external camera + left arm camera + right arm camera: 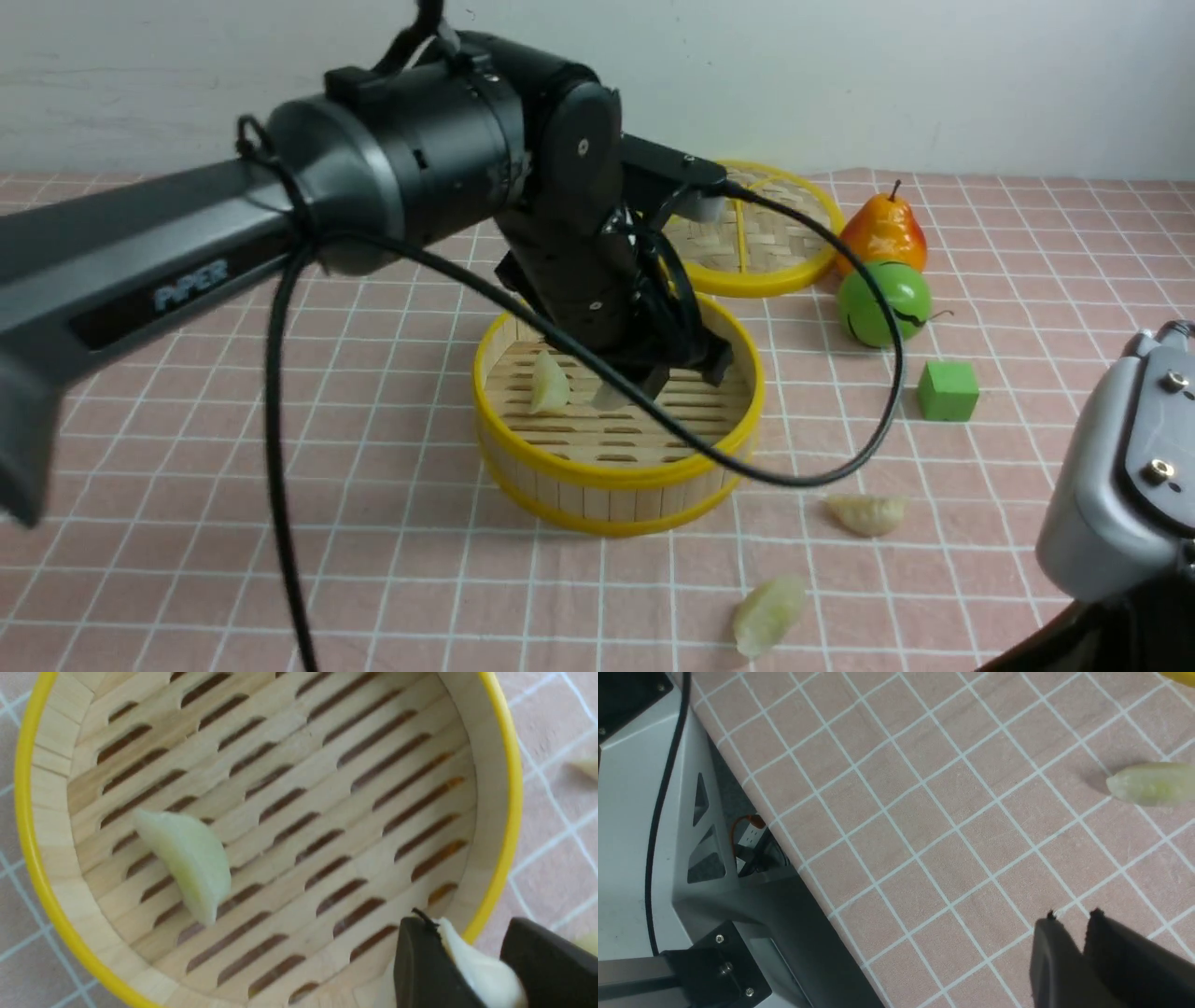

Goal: Put the dumplings into the steamer on the table with the pink tablecloth.
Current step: 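Place the dumpling into the bamboo steamer basket with the left gripper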

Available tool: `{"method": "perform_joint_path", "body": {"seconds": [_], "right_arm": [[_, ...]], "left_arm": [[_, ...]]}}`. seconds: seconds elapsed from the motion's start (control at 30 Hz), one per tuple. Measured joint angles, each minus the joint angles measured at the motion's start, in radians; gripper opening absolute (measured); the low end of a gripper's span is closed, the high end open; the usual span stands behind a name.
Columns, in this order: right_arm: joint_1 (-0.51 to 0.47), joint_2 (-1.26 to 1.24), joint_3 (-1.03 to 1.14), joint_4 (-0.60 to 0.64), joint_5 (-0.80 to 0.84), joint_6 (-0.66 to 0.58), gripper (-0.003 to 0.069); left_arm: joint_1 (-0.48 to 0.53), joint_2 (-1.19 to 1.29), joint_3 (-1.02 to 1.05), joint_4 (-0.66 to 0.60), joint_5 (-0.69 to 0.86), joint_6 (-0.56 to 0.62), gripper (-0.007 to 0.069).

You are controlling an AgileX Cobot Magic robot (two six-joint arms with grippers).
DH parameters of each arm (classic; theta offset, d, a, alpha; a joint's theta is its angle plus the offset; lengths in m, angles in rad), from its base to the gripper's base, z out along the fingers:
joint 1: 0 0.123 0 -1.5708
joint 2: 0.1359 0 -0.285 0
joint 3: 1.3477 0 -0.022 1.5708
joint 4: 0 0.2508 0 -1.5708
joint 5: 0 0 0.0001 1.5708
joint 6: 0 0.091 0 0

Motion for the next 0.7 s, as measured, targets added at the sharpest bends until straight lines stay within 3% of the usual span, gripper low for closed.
{"method": "perform_joint_path", "body": {"seconds": [0.23, 0.4, 0.57, 0.7], "right_arm": [[0.000, 0.000, 0.001, -0.001, 0.023, 0.081, 0.0115], [0.000, 0.000, 0.005, -0.033, 0.022, 0.145, 0.0125], [0.000, 0.001, 0.043, -0.122, -0.041, 0.258, 0.0139], [0.000, 0.041, 0.048, -0.220, -0.095, 0.375, 0.0181]], "left_arm": [[0.000, 0.237, -0.183, 0.138, 0.028, -0.169, 0.0213], [0.018, 0.288, -0.231, 0.139, 0.033, -0.210, 0.0216], [0.045, 0.283, -0.239, 0.127, 0.068, -0.208, 0.0361], [0.045, 0.213, -0.239, 0.118, 0.140, -0.158, 0.0435]]}}
